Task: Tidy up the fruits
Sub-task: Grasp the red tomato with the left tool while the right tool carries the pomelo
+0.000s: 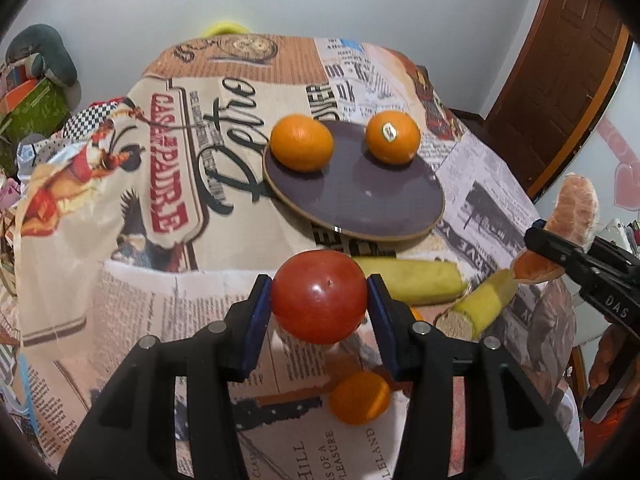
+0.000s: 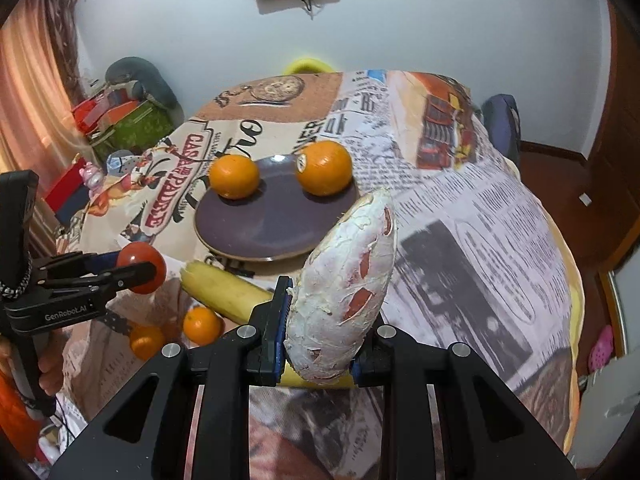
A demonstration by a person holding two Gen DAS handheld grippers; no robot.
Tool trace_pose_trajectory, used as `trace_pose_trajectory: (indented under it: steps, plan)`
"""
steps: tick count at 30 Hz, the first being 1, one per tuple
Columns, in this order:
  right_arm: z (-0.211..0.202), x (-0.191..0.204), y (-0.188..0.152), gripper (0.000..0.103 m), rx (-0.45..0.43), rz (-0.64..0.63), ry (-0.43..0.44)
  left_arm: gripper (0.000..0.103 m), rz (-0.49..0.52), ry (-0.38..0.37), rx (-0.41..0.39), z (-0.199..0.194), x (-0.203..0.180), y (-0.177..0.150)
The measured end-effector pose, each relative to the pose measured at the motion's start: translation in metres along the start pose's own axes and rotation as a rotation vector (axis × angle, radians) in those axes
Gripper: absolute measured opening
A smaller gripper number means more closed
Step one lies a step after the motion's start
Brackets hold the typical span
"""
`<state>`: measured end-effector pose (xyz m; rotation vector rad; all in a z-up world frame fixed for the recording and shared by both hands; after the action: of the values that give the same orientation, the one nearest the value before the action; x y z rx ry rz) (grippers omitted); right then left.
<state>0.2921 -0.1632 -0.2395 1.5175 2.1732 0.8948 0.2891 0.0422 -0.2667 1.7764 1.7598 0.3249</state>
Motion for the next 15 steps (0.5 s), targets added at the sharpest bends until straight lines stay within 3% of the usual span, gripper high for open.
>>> trace_pose_trajectory:
  steps: [15]
  plan:
    - [0.032,0.021,0.035,0.021,-0.007,-0.075,0.032,0.048,0.002,0.028,-0.082,0.001,0.014,0.049]
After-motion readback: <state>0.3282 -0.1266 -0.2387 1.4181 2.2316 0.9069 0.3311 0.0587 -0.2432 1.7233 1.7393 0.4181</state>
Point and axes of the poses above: each gripper's, at about its wrist camera, not at the fingertips, and z roughly the way its jaws point, x to its left, y to its top, the point moved 8 cm from there along z, roughly the way its jaws point, and after that the axes turned 7 degrees about -y, right-handed, at the moved point
